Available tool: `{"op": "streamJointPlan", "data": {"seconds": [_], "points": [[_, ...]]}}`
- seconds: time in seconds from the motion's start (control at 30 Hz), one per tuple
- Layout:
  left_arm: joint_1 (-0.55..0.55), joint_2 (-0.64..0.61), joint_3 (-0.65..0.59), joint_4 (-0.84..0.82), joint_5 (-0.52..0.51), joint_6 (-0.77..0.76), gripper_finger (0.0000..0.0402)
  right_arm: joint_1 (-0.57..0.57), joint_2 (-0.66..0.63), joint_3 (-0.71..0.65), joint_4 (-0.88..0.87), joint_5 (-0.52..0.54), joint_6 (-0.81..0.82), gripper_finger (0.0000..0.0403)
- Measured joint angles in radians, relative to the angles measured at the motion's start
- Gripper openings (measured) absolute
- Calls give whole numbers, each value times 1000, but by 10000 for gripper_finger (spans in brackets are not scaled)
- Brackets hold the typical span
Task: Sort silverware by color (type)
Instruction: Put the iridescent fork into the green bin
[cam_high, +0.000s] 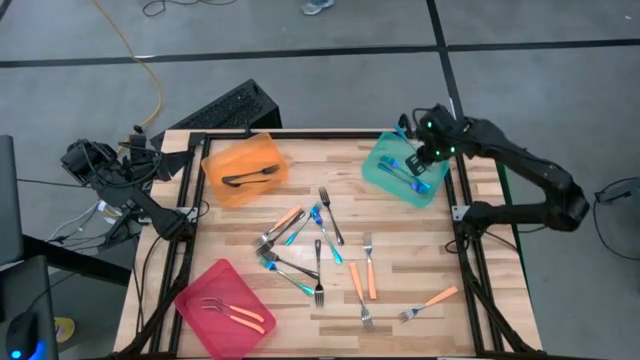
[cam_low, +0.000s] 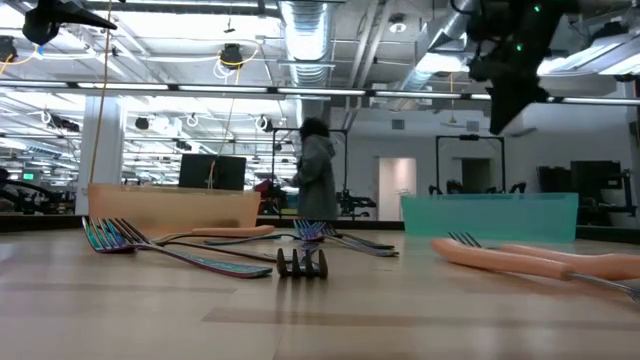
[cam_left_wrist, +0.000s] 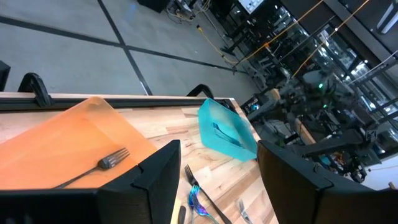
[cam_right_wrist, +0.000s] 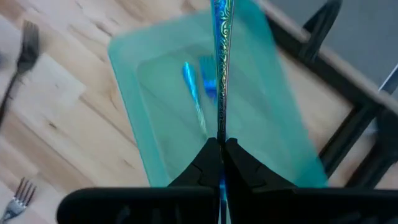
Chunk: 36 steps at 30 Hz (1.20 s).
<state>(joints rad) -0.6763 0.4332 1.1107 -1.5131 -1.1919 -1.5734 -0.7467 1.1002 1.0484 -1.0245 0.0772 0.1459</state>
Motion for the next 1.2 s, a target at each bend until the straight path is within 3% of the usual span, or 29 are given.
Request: {"op": "streamJointPlan", "data": {"seconds": [0.5,0.67,0.93,1.2], "points": [[0,0,0,-17,-29,0,197,0,-32,-355,360,-1,85,27],[0,0,0,-26,-33,0,197,0,-31,-449,502,-48,98,27],[0,0,0,-33,-36,24,197,7,-17,-516,554,-51,108,27],[0,0,0,-47,-46,25,197,71,132,-516,576,-38,43,30]]}}
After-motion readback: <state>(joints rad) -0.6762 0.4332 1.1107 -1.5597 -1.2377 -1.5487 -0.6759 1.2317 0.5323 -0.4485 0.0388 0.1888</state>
